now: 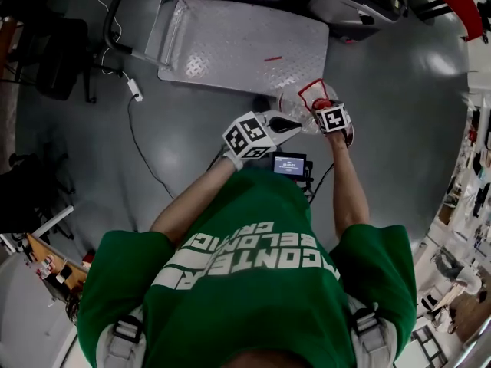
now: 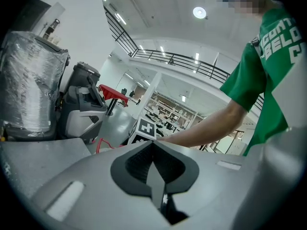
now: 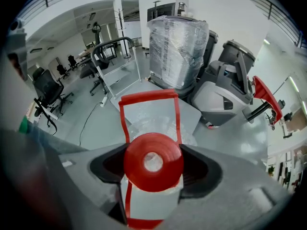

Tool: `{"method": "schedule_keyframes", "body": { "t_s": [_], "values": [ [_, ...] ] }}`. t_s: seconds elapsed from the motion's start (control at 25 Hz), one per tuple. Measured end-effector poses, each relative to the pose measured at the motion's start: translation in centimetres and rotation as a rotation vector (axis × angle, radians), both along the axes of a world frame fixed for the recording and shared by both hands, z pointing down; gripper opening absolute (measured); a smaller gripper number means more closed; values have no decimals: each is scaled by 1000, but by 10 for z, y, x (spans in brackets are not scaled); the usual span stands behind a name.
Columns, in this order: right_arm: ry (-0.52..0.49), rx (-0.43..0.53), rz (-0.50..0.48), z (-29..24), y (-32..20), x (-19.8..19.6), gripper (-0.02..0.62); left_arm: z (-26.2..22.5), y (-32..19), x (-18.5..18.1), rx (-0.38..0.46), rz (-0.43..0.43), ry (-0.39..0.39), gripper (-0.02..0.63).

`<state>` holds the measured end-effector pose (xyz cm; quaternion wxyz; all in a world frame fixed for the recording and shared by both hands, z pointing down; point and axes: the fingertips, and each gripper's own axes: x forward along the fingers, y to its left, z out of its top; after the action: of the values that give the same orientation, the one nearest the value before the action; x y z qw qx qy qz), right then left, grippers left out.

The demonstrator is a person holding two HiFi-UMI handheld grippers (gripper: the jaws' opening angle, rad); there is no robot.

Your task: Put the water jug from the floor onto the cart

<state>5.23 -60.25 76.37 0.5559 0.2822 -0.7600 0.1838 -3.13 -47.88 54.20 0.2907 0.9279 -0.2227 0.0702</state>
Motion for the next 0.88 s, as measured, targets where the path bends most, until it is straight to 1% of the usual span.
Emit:
{"method": "schedule_keyframes", "body": {
  "t_s": [0.16, 0.28, 0.32, 0.4, 0.52, 0.64, 0.68, 0.8, 0.88],
  "values": [
    [-2, -32, -43, 5, -15, -22, 299, 5, -18, -8, -18, -21, -8, 6],
    [-5, -126, -44, 16, -15, -34, 299, 7, -35, -15, -29, -46, -12, 6],
    [0, -139, -52, 19, -19, -38, 299, 8, -40, -17, -31, -56, -13, 6],
    [15, -137, -77, 22, -32, -46, 299, 9, -50, -24, -37, -74, -17, 6],
    [37, -103, -116, 23, -57, -59, 299, 11, -63, -34, -49, -98, -26, 6],
    [15, -152, -131, 31, -66, -77, 299, 13, -78, -44, -57, -129, -31, 6],
    [15, -152, -138, 32, -71, -82, 299, 13, -82, -47, -61, -139, -32, 6],
    [65, -116, -164, 36, -94, -85, 299, 16, -94, -56, -74, -160, -37, 6],
    [74, -99, -186, 36, -108, -93, 299, 18, -101, -61, -81, -170, -41, 6]
  ]
}}
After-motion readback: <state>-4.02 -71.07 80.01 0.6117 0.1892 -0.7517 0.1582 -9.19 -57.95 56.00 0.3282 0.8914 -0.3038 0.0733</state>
